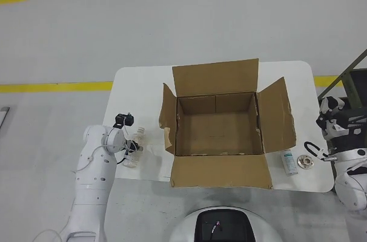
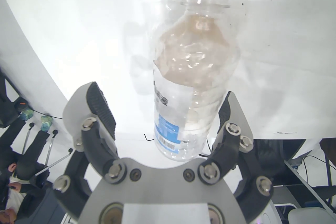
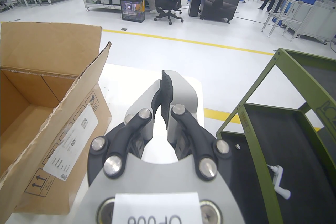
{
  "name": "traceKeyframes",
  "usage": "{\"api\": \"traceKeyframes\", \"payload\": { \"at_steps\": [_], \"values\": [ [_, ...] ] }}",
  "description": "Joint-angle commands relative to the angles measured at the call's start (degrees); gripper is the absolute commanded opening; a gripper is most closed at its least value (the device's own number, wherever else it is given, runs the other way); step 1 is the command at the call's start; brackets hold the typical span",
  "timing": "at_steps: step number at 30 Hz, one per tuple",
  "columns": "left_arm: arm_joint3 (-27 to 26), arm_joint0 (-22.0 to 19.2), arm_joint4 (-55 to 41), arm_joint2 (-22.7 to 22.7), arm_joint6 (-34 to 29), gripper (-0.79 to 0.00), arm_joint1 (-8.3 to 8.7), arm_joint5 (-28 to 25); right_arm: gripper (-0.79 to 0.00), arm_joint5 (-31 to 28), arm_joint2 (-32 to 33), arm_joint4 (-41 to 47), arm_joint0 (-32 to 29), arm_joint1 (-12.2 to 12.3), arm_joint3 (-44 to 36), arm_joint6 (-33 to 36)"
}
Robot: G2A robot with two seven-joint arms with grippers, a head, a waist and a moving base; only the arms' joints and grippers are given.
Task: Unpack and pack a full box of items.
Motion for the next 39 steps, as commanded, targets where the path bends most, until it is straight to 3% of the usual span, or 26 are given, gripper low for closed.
{"api": "traceKeyframes", "payload": {
  "at_steps": [1, 2, 3, 4, 5, 7, 8, 15, 21, 25, 33, 39],
  "values": [
    [1.2, -0.4, -0.1, 0.5, 0.6, 0.0, -0.06, 0.0, -0.785, 0.0, 0.0, 0.0, 0.0, 0.0, 0.0, 0.0],
    [1.7, -0.5, 0.0, 0.8, 0.8, -0.049, -0.08, 0.0, -0.785, 0.0, 0.0, 0.0, 0.0, 0.0, 0.0, 0.0],
    [2.3, -0.6, 0.0, 1.0, 1.1, -0.151, -0.11, -0.1, -0.785, 0.0, 0.0, 0.0, 0.0, 0.0, 0.0, 0.0],
    [2.8, -0.7, 0.0, 1.2, 1.3, -0.372, -0.12, -0.1, -0.785, 0.0, 0.0, 0.0, 0.0, 0.0, 0.0, 0.0],
    [3.4, -0.8, 0.0, 1.3, 1.5, -0.44, -0.13, 0.0, -0.785, 0.0, 0.0, 0.0, 0.0, 0.0, 0.0, 0.0],
    [4.4, -1.1, -0.1, 1.5, 1.7, -0.705, -0.15, 0.5, -0.785, 0.0, 0.0, 0.0, 0.0, 0.0, 0.0, 0.0],
    [4.8, -1.1, -0.6, 1.6, 1.8, -0.785, -0.19, 0.4, -0.785, 0.0, 0.0, 0.0, 0.0, 0.0, 0.0, 0.0],
    [5.0, -1.1, -1.8, 2.2, 2.1, -0.785, -0.23, 0.3, -0.785, 0.0, 0.0, 0.0, 0.0, 0.0, 0.0, 0.0],
    [1.7, -0.9, -2.6, -0.8, 2.1, -0.785, 0.62, 1.4, -0.785, 0.0, 0.0, 0.0, 0.0, 0.0, 0.0, 0.0],
    [-3.8, -0.8, -3.2, -5.0, 0.8, -0.785, 1.62, 3.1, -0.785, 0.0, 0.0, 0.0, 0.0, 0.0, 0.0, 0.0],
    [-20.0, -2.0, -11.7, -13.9, -1.9, -0.785, 2.94, 6.9, -0.785, 0.0, 0.0, 0.0, 0.0, 0.0, 0.0, 0.0],
    [-26.4, -5.0, -22.5, -15.8, -4.3, -0.785, 3.18, 7.9, -0.785, 0.0, 0.0, 0.0, 0.0, 0.0, 0.0, 0.0]
  ]
}}
